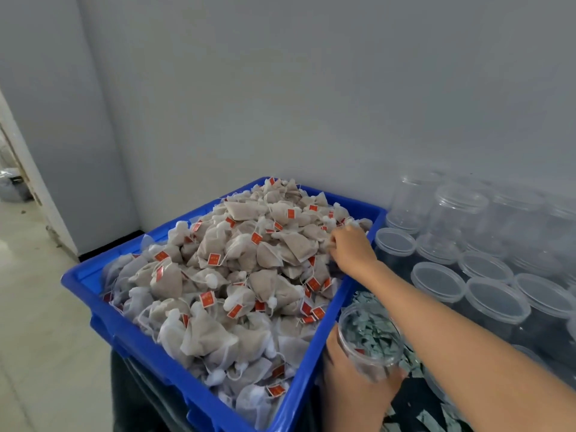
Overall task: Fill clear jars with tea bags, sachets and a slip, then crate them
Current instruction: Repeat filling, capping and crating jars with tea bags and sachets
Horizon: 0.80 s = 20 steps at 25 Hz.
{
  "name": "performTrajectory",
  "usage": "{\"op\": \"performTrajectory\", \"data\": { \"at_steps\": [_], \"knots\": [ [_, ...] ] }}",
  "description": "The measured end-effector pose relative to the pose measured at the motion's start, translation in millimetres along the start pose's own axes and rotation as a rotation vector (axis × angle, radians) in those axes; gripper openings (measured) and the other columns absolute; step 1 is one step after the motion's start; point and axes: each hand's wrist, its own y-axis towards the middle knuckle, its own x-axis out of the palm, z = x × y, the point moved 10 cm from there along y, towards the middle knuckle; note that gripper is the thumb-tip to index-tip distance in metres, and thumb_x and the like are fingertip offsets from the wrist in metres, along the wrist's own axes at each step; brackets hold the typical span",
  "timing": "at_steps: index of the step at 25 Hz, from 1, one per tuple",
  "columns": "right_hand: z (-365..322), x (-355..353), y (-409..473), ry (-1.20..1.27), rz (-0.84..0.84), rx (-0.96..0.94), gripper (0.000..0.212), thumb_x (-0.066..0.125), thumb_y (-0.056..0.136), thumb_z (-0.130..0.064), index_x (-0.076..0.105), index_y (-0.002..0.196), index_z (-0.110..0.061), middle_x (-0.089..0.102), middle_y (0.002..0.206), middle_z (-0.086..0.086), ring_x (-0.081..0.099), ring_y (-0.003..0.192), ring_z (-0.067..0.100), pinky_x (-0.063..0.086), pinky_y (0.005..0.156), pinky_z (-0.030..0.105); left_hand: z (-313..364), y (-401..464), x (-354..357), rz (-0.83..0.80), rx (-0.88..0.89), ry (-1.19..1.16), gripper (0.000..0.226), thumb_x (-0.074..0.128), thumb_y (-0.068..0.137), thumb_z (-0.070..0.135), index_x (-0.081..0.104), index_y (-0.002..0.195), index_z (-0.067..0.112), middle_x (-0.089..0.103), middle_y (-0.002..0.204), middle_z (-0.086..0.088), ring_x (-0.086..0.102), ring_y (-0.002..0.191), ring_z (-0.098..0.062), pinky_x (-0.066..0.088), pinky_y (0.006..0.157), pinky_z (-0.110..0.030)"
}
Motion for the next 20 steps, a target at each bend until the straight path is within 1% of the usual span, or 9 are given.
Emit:
{"op": "performTrajectory", "data": {
  "at_steps": [3, 5, 7, 9, 11, 13, 16, 18, 20],
  "knots": [
    [15.2, -36.1, -17.5, 0.363, 0.049, 0.074, 0.022, 0.05, 0.092, -0.018, 0.039, 0.074, -0.022, 0.05, 0.077, -0.002, 0.051, 0.07, 0.015, 0.038, 0.055, 0.022, 13.5, -1.1, 1.4, 0.019, 0.044, -0.038, 0.103, 0.085, 0.061, 0.041, 0.026, 0.144, 0.028, 0.03, 0.124, 0.03, 0.026, 0.106, 0.027, 0.025, 0.089, 0.004],
    [25.1, -61.0, -36.9, 0.616, 0.029, 0.129, 0.019, 0.054, 0.09, -0.016, 0.041, 0.077, -0.022, 0.057, 0.078, 0.002, 0.061, 0.066, 0.014, 0.051, 0.053, 0.025, 24.0, -4.3, -3.8, 0.092, 0.066, -0.032, 0.105, 0.088, 0.055, 0.041, 0.03, 0.142, 0.025, 0.038, 0.127, 0.02, 0.037, 0.119, 0.008, 0.031, 0.099, -0.007],
    [23.5, -78.6, -62.1, 0.745, -0.07, 0.118, 0.017, 0.06, 0.086, -0.016, 0.045, 0.085, -0.023, 0.063, 0.082, 0.006, 0.066, 0.063, 0.012, 0.055, 0.053, 0.024, 30.6, -8.8, -5.7, 0.116, 0.044, -0.044, 0.111, 0.09, 0.051, 0.043, 0.029, 0.142, 0.025, 0.039, 0.126, 0.017, 0.04, 0.12, -0.002, 0.034, 0.103, -0.017],
    [13.3, -79.5, -89.0, 0.615, -0.32, 0.064, 0.023, 0.068, 0.082, -0.026, 0.048, 0.093, -0.027, 0.066, 0.083, 0.004, 0.066, 0.059, 0.009, 0.051, 0.048, 0.022, 35.1, -13.8, -5.1, 0.101, 0.025, -0.049, 0.115, 0.09, 0.052, 0.048, 0.025, 0.144, 0.025, 0.039, 0.133, 0.015, 0.04, 0.124, -0.005, 0.033, 0.106, -0.021],
    [3.9, -71.4, -114.7, 0.304, -0.564, -0.005, 0.034, 0.069, 0.078, -0.049, 0.052, 0.101, -0.03, 0.067, 0.088, -0.004, 0.067, 0.065, 0.007, 0.052, 0.051, 0.021, 33.4, -16.4, -4.8, 0.09, 0.005, -0.055, 0.116, 0.088, 0.053, 0.051, 0.022, 0.145, 0.026, 0.037, 0.139, 0.013, 0.039, 0.129, -0.009, 0.034, 0.108, -0.025],
    [-2.8, -73.9, -112.2, 0.129, -0.518, -0.061, 0.037, 0.06, 0.081, -0.058, 0.055, 0.104, -0.03, 0.066, 0.087, -0.01, 0.064, 0.069, 0.005, 0.05, 0.056, 0.02, 31.6, -18.0, -5.2, 0.081, -0.005, -0.059, 0.116, 0.088, 0.053, 0.052, 0.022, 0.145, 0.028, 0.036, 0.139, 0.014, 0.04, 0.129, -0.009, 0.035, 0.109, -0.027],
    [-22.0, -73.7, -76.2, 0.062, -0.255, -0.119, 0.019, 0.055, 0.092, -0.038, 0.062, 0.103, -0.023, 0.063, 0.096, -0.011, 0.057, 0.077, 0.005, 0.044, 0.063, 0.018, 31.1, -15.9, -6.6, 0.093, 0.033, -0.063, 0.117, 0.089, 0.05, 0.051, 0.022, 0.144, 0.031, 0.035, 0.136, 0.017, 0.034, 0.129, -0.005, 0.03, 0.11, -0.025],
    [-31.9, -38.7, -57.0, -0.062, -0.303, -0.125, 0.018, 0.056, 0.092, -0.031, 0.062, 0.103, -0.019, 0.064, 0.099, -0.003, 0.059, 0.084, 0.011, 0.05, 0.073, 0.025, 29.4, -12.6, -6.6, 0.104, 0.048, -0.05, 0.116, 0.088, 0.051, 0.049, 0.021, 0.144, 0.03, 0.035, 0.136, 0.016, 0.033, 0.13, -0.006, 0.027, 0.111, -0.024],
    [-31.8, 9.0, -48.0, -0.243, -0.455, -0.089, 0.016, 0.06, 0.087, -0.034, 0.059, 0.092, -0.019, 0.063, 0.091, 0.0, 0.06, 0.083, 0.017, 0.05, 0.073, 0.03, 22.9, -6.7, -5.2, 0.098, 0.06, 0.008, 0.112, 0.085, 0.056, 0.048, 0.022, 0.146, 0.024, 0.037, 0.139, 0.011, 0.034, 0.131, -0.007, 0.026, 0.108, -0.018]
  ]
}}
